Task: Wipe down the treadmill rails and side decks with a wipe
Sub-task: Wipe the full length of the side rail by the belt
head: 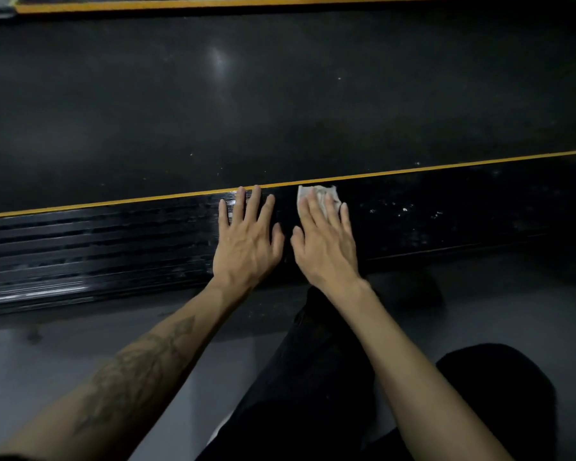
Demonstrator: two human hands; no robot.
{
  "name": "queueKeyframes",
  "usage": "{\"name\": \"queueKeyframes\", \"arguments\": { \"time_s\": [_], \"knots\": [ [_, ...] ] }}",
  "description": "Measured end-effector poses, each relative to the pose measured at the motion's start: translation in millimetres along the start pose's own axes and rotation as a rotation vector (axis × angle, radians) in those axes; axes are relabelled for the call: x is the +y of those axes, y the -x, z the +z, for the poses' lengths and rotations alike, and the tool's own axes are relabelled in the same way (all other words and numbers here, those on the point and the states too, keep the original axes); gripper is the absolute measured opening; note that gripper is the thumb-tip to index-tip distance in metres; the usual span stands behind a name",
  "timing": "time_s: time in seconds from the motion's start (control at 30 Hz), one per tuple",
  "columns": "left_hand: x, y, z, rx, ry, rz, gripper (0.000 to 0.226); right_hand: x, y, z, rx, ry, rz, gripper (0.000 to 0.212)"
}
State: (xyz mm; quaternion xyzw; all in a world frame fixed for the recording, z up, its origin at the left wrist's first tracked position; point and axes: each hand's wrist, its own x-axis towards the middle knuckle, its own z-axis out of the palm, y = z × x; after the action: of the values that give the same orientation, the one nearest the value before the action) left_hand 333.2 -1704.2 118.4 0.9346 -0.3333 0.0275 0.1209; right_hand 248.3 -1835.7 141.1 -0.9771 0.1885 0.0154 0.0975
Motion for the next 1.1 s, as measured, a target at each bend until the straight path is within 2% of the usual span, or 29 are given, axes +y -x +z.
{"name": "queueKeyframes", "arguments": {
  "time_s": [0.1,0.23,0.33,0.43,0.5,0.63,0.7,0.87,1.0,1.1],
  "knots": [
    [0,0,0,0.003,-0.008,0.005,0.065,17,-9,-6,-0.017,0.028,-0.068,0.076],
    [1,0,0,0.003,-0.019,0.006,0.064,26,7,-2,0.047,0.082,0.07,0.075],
    [2,0,1,-0.001,-0.014,-0.005,0.066,9,17,2,0.018,0.015,0.042,0.078],
    [3,1,1,0.005,-0.014,-0.007,0.065,9,5,0,0.005,0.002,-0.033,0.068],
    [4,1,0,0.017,-0.023,0.002,0.065,16,-1,-2,0.004,0.022,-0.016,0.061],
    [4,1,1,0.013,-0.035,0.009,0.064,9,19,2,0.04,0.043,0.107,0.071],
    [4,1,1,0.004,-0.03,0.004,0.065,-1,26,4,0.048,0.004,0.093,0.078],
    [4,2,1,0.005,-0.027,0.01,0.064,15,10,0,0.01,0.021,-0.009,0.063],
    [4,2,0,-0.006,-0.012,0.013,0.063,16,26,3,0.082,0.007,0.104,0.073],
    [4,2,0,-0.018,-0.006,0.016,0.063,2,37,9,0.095,-0.025,0.114,0.073]
  ]
}}
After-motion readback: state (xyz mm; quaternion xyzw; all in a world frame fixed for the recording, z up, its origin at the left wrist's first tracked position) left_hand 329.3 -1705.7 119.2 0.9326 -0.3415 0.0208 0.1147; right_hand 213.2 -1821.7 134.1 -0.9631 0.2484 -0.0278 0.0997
